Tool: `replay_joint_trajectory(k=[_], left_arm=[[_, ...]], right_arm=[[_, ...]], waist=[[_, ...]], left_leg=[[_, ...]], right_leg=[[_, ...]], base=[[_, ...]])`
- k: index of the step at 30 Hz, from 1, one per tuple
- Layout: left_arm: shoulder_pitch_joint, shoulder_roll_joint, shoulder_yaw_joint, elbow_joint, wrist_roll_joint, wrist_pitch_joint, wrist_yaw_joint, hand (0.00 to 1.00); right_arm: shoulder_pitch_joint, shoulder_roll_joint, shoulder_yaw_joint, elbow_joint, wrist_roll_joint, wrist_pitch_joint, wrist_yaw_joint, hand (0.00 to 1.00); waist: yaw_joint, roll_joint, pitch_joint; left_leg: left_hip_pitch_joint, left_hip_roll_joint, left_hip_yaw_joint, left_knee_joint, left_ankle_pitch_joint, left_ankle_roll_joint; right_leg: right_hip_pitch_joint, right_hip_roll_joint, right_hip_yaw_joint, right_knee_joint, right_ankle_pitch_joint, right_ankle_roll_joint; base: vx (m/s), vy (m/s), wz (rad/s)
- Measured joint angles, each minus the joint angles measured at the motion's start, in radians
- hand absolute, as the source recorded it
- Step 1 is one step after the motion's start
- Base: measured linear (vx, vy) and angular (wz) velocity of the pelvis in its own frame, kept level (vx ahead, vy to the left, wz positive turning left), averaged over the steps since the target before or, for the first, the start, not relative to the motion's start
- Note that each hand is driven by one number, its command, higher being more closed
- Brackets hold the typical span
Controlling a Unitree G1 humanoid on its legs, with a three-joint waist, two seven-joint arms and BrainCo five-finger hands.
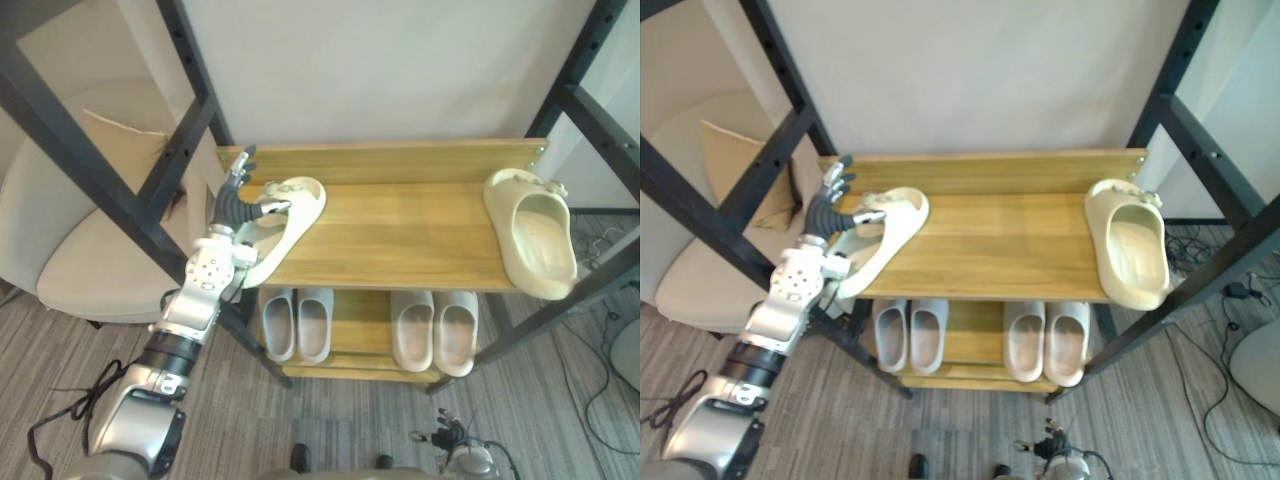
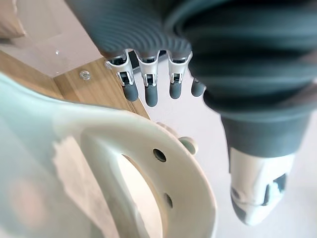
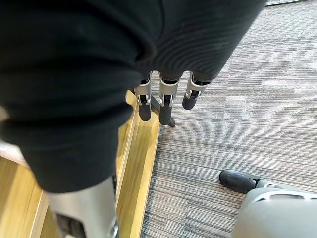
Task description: Organize the slippers on the shoe rack
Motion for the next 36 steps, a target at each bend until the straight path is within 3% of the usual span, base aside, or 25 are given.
replay_joint_trajectory(k=[10, 36], left_arm=[[-0.006, -0.051, -0.003, 0.001, -0.113, -0.001, 0.019, 0.0], [-0.025, -0.05, -0.132, -0.039, -0.466, -0.025, -0.006, 0.0]], right_arm=[[-0.004, 0.004, 0.0, 0.001, -0.001, 0.01, -0.005, 0.0], [-0.038, 0.003, 0.043, 0.011, 0.0, 0.023, -0.026, 0.0]], waist=[[-0.013, -0.004, 0.003], [-0.025, -0.005, 0.013]], left_leg=[[0.005, -0.012, -0.023, 0.0, 0.0, 0.0], [0.01, -0.015, -0.031, 0.0, 0.0, 0.0]], right_leg=[[0.016, -0.012, -0.02, -0.004, -0.005, 0.007], [0.034, -0.015, -0.039, -0.016, -0.005, 0.009]], base=[[-0.01, 0.0, 0.06], [-0.01, -0.004, 0.01]])
